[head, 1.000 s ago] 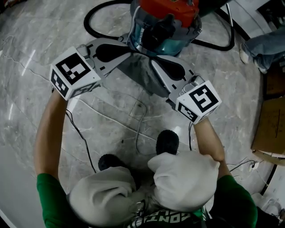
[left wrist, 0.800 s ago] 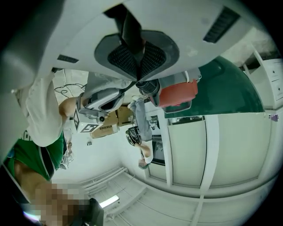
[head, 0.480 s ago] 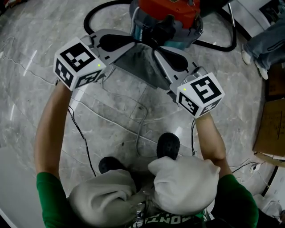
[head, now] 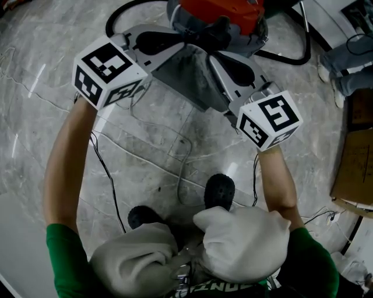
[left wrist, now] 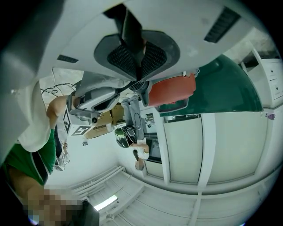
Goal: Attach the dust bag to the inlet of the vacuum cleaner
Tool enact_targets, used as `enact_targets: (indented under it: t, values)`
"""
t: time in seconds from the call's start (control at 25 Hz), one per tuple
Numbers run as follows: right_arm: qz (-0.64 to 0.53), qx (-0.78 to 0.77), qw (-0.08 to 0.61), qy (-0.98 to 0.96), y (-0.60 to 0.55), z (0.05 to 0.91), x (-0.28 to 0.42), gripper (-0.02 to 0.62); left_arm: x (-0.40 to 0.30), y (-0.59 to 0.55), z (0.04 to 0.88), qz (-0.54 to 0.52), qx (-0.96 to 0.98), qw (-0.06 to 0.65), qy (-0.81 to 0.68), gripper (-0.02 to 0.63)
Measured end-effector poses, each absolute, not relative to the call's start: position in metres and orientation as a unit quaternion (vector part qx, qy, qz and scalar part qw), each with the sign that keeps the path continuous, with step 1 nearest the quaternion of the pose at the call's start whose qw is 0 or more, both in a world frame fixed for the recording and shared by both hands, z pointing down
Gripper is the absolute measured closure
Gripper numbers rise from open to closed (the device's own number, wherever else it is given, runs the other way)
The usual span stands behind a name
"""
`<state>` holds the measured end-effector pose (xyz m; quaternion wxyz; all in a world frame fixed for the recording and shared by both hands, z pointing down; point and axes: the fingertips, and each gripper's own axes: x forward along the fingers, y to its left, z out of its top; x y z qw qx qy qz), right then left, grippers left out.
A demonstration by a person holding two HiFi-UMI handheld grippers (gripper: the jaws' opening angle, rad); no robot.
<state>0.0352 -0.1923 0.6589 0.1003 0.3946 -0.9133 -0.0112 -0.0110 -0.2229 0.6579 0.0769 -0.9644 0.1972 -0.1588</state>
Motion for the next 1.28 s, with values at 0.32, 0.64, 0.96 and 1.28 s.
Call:
enact_targets:
  t: [0.32, 0.64, 0.96, 1.28]
  values:
    - [-0.016, 0.392, 0.093, -0.915, -0.194, 0.656, 0.038, 0.578, -0.006, -0.228, 0.656, -0.148, -0.965, 0.080, 0.202, 0.574]
    - [-0.011, 0.393, 0.082, -0.916, -0.200, 0.654, 0.037, 0.578, -0.005, -0.236, 0.655, -0.147, -0.965, 0.082, 0.200, 0.571]
    - [0.002, 0.391, 0.074, -0.917, -0.204, 0.655, 0.040, 0.578, -0.002, -0.240, 0.658, -0.150, -0.967, 0.082, 0.190, 0.572]
    - [0.012, 0.391, 0.062, -0.918, -0.208, 0.654, 0.046, 0.578, 0.003, -0.246, 0.657, -0.156, -0.967, 0.085, 0.184, 0.571]
